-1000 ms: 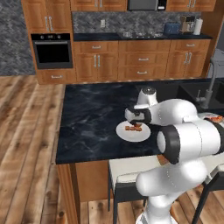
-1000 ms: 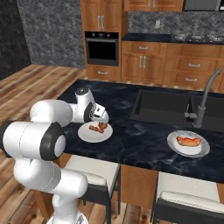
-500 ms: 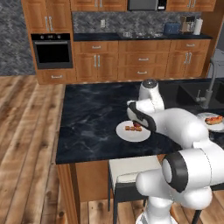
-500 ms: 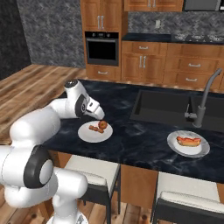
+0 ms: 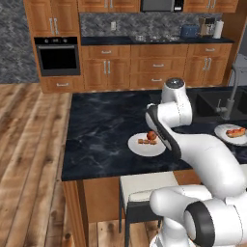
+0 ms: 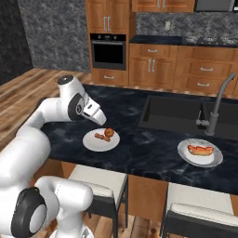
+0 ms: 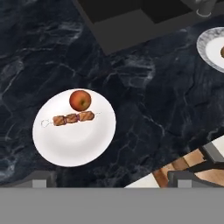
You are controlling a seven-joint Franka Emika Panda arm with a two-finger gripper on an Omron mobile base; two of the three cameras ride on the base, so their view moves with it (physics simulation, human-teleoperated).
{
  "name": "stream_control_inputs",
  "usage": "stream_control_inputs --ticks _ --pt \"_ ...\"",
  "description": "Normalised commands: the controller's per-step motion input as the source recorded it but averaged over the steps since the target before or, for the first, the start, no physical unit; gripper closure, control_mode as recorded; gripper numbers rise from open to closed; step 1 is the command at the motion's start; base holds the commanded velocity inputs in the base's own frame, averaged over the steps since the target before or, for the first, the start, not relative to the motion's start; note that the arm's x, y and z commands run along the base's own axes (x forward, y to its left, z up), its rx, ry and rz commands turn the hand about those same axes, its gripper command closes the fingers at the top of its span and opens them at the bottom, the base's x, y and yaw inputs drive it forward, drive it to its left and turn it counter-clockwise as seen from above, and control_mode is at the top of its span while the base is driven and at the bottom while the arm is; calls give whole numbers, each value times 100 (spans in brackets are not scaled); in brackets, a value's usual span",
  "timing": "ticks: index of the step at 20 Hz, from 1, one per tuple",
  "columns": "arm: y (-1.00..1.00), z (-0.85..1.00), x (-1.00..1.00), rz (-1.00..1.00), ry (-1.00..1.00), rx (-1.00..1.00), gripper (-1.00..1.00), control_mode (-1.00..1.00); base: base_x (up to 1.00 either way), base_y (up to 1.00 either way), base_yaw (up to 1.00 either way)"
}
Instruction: Pick up the apple and mango from the fridge and place one fruit on each plate on the dining counter.
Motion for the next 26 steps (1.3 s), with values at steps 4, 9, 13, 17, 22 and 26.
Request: stream_control_inputs --ticks 4,9,13,17,22,26 --pt "-3 34 -83 3 0 0 -100 -100 0 0 0" --pt "0 19 -98 20 0 0 -100 -100 0 0 0" --pt "0 22 -73 20 0 0 -100 -100 0 0 0" --pt "4 2 -36 14 7 -2 -100 -100 0 0 0" --pt "8 -6 -9 3 1 -4 -100 -100 0 0 0" --pt "-13 -6 -71 0 -16 0 -100 -100 0 0 0"
